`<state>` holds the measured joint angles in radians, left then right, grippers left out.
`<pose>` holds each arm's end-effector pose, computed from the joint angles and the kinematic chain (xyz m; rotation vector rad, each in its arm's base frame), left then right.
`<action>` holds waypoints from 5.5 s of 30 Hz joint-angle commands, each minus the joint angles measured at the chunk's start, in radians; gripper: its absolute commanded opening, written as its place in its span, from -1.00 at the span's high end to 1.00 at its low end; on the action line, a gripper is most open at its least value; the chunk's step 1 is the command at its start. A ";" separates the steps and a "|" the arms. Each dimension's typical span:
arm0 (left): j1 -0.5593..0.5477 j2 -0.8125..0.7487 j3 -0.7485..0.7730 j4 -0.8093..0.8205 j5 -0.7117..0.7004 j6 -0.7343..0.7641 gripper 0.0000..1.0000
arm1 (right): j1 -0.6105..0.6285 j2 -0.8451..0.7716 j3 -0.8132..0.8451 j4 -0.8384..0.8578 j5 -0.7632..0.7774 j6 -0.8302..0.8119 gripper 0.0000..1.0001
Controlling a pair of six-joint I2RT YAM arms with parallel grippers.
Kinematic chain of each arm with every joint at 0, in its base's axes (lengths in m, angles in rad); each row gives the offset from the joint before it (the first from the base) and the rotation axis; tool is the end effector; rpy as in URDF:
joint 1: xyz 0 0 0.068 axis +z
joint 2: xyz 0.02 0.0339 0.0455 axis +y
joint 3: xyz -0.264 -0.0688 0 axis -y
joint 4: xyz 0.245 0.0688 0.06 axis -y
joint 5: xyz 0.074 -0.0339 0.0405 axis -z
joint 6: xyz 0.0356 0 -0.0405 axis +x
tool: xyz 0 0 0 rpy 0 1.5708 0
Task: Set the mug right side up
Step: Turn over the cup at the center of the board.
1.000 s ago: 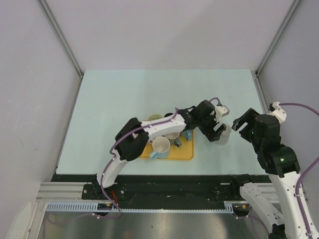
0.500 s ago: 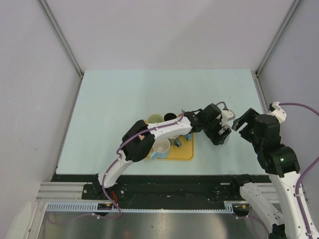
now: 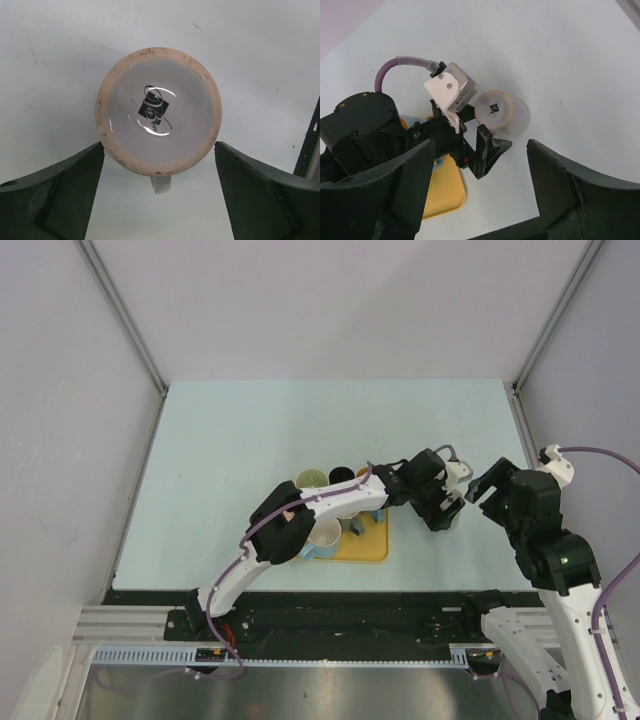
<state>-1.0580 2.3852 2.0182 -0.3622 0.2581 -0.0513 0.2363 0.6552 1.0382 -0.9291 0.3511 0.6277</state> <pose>0.2585 -0.4777 0.1905 1.2925 2.0554 -0.8387 0.1072 0.0132 0.3658 0.6061 1.9938 0.1543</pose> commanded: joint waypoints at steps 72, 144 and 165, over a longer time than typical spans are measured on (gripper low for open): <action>0.205 -0.688 -0.605 1.264 0.056 -1.141 1.00 | 0.064 -0.236 -0.058 0.490 -0.472 0.061 -0.40; 0.104 -0.813 -0.768 1.309 0.102 -1.162 0.99 | -0.130 -0.054 -0.283 1.213 -0.805 0.342 0.11; 0.105 -0.822 -0.820 1.326 0.101 -1.159 0.74 | -0.138 -0.008 -0.288 1.248 -0.873 0.326 1.00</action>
<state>-0.9268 1.6260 1.2072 0.8890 0.2695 -1.2049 0.1024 0.6403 0.7414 0.2829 -0.5404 1.0084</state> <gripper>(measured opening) 0.153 0.177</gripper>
